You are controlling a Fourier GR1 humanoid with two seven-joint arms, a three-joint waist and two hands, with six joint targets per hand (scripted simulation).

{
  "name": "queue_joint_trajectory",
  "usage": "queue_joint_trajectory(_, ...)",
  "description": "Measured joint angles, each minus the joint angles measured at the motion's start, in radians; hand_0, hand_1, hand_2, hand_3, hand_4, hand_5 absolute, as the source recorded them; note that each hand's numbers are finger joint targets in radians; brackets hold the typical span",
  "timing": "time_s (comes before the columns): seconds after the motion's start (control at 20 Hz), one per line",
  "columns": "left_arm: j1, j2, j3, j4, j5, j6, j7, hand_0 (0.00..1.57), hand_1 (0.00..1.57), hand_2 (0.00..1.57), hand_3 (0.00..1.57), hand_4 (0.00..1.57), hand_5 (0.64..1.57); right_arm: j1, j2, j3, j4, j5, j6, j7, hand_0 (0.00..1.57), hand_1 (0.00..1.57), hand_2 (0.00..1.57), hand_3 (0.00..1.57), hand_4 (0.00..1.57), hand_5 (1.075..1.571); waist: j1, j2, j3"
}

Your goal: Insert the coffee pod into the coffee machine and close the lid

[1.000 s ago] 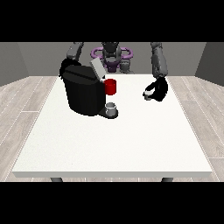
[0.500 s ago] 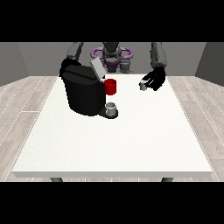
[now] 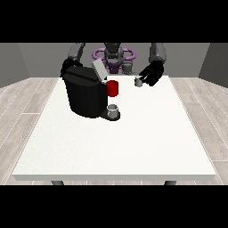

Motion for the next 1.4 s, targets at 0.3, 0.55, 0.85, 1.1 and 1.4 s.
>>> queue_joint_trajectory(0.3,-0.092,0.012,0.013,-0.023,-0.005,-0.032,0.049,1.02,1.02,1.21,1.23,0.50,1.571,-0.022,0.005,0.008,0.001,0.005,-0.008,-0.008,0.00,0.00,0.00,0.00,0.51,1.571,-0.023,0.010,-0.0001)
queue_joint_trajectory(0.55,-0.162,0.003,0.042,-0.023,0.005,-0.037,0.106,1.24,1.24,1.26,1.20,0.48,1.571,-0.056,0.003,0.010,-0.010,0.014,-0.023,0.013,0.00,0.00,0.00,0.00,0.51,1.571,-0.047,0.024,-0.0001)
queue_joint_trajectory(0.85,-0.245,0.029,0.066,-0.012,0.006,-0.055,0.133,1.28,1.28,1.33,1.27,0.52,1.571,-0.084,-0.009,0.019,-0.039,0.028,-0.028,0.036,0.00,0.00,0.00,0.00,0.52,1.571,-0.095,0.063,0.0000)
queue_joint_trajectory(1.1,-0.283,0.036,0.067,-0.005,-0.009,-0.050,0.146,1.26,1.26,1.30,1.24,0.49,1.571,-0.101,-0.009,0.020,-0.059,0.030,-0.033,0.043,0.00,0.00,0.00,0.00,0.53,1.571,-0.112,0.088,-0.0001)
queue_joint_trajectory(1.4,-0.309,0.039,0.074,0.005,-0.015,-0.052,0.141,1.28,1.28,1.31,1.22,0.50,1.571,-0.113,-0.015,0.008,-0.069,0.028,-0.041,0.044,0.00,0.00,0.00,0.00,0.54,1.571,-0.119,0.122,-0.0001)
